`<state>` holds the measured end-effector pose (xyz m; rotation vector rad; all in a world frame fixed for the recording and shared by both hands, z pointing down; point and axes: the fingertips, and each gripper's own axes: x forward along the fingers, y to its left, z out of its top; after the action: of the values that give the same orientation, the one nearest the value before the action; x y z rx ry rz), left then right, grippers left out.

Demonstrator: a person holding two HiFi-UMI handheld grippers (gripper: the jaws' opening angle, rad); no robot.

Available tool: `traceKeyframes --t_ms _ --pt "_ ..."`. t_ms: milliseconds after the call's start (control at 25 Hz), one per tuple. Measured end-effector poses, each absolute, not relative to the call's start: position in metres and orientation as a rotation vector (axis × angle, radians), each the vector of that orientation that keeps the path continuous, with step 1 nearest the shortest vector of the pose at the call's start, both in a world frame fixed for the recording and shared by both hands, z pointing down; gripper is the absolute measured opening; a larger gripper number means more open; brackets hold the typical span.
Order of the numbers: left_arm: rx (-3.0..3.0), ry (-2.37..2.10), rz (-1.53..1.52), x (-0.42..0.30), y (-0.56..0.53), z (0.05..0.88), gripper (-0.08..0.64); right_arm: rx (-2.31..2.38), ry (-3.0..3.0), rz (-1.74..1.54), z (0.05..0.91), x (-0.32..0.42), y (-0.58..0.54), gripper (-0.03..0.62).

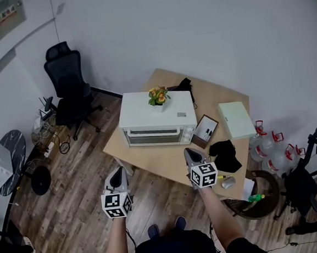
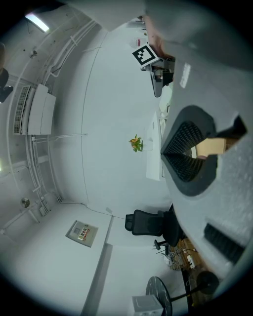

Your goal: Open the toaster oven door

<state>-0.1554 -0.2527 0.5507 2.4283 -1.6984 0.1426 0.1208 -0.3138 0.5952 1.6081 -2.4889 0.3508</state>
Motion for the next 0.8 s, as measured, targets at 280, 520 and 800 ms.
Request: traceKeyframes --t_ms 280,520,800 --pt "2.426 -1.735 0.179 -0.163 -0.251 0.552 -0.005 1.577 -2.498 0.372 0.593 0.117 -0.341 0.012" --pt "2.435 -1.729 0.124 -0.162 -0.246 0.543 -0.005 1.571 -2.482 0.389 0.601 0.119 -0.358 0.012" --pt "2.425 -1.748 0.137 -0.168 -0.246 0.543 -0.005 1.562 -2.455 0.458 0.622 0.121 -0.368 0.012"
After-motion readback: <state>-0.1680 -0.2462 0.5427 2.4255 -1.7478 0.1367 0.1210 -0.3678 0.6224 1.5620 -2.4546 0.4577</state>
